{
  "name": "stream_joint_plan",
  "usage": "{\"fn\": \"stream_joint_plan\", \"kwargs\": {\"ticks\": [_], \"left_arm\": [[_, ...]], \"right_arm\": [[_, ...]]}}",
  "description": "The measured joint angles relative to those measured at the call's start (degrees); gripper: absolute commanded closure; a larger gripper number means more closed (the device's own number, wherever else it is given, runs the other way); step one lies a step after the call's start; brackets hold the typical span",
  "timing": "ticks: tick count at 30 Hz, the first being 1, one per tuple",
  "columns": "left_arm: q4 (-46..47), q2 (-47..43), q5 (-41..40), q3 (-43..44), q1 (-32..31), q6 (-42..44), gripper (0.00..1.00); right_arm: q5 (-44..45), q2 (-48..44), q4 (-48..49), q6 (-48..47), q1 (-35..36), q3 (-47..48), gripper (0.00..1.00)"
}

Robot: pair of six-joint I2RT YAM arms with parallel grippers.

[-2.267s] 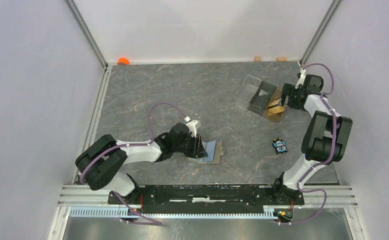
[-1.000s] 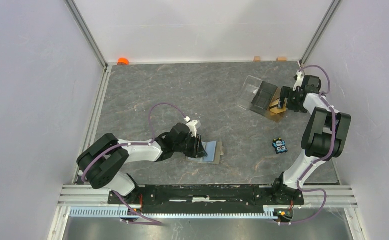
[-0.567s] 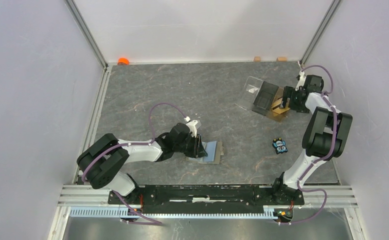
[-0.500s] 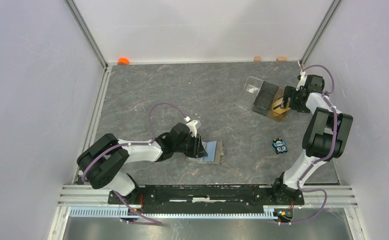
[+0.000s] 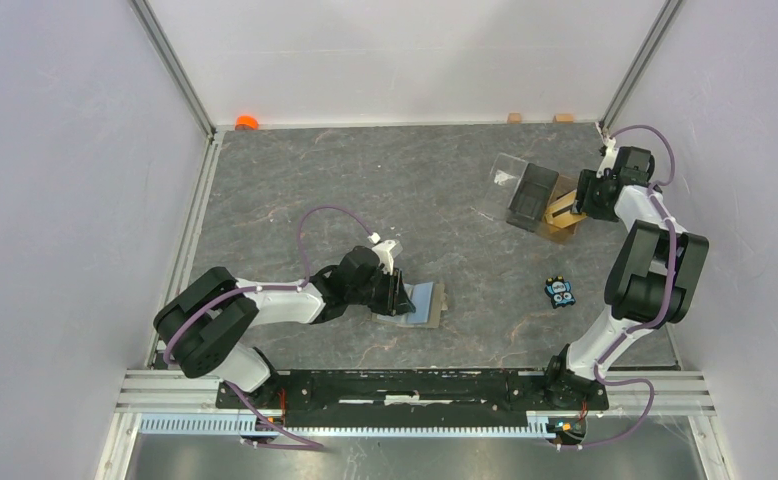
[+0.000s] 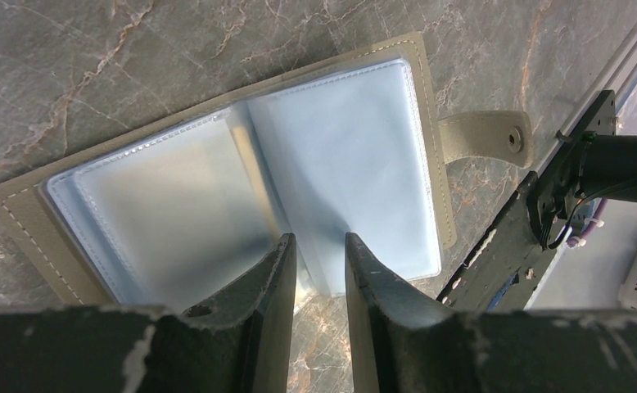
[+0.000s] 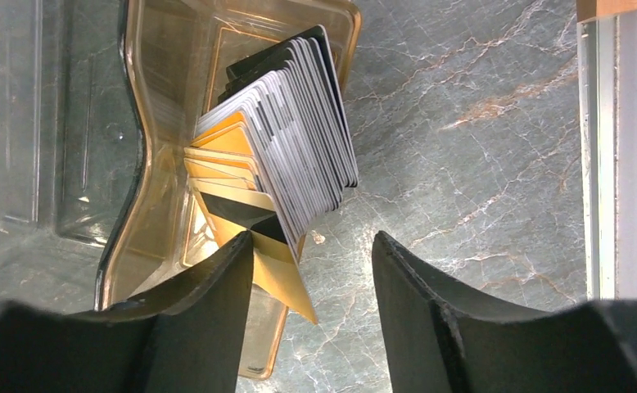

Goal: Put the credit cards into the card holder
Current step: Pick up the credit card from the storage box.

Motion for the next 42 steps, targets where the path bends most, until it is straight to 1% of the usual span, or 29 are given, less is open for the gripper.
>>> {"fn": "stream_joint_plan", "kwargs": {"ticks": [4,7,9,13,21,23,29,31,35,38,40,42], "left_arm": [[0.0,0.0,0.0,0.0,0.0,0.0,0.65],[0.0,0.0,0.0,-0.1,0.0,0.0,0.66],[0.0,0.0,0.0,-0.1,0.0,0.0,0.66],[0.1,0.0,0.0,-0.2,0.0,0.0,0.66],[0.1,0.0,0.0,-0.3,0.0,0.0,0.66],[0.1,0.0,0.0,-0.3,0.0,0.0,0.66],[0.1,0.0,0.0,-0.3,0.0,0.0,0.62],[0.1,0.0,0.1,-0.3,0.0,0.0,0.58],[0.0,-1.2,0.1,-0.4,0.0,0.0,0.41],[-0.5,-4.2,0.0,-0.4,0.0,0.1,0.32],[-1.2,-6.6,-0.2,-0.4,0.0,0.5,0.26],[-2.8,-9.4,-0.6,-0.3,0.0,1.4,0.20]], "right_arm": [[-0.2,-0.1,0.0,0.0,0.0,0.0,0.45],[-0.2,-0.3,0.0,0.0,0.0,0.0,0.50],[-0.2,-0.8,-0.2,0.0,0.0,0.0,0.55],[0.1,-2.1,-0.4,-0.2,0.0,0.0,0.61],[0.1,-3.5,-0.6,-0.2,-0.1,0.0,0.83],[-0.2,-3.8,-0.9,0.0,-0.1,0.0,0.85],[-0.7,-6.8,-2.1,0.5,-0.1,0.0,0.98],[-1.3,-8.7,-2.5,0.5,-0.1,0.1,1.00],[-3.3,-12.3,-3.0,0.7,-0.1,1.6,1.00],[-5.5,-14.5,-3.5,1.0,0.5,3.3,1.00],[-6.6,-16.1,-3.9,1.3,1.7,4.0,1.00],[-8.0,-17.7,-4.5,1.5,4.5,4.7,1.00]]}}
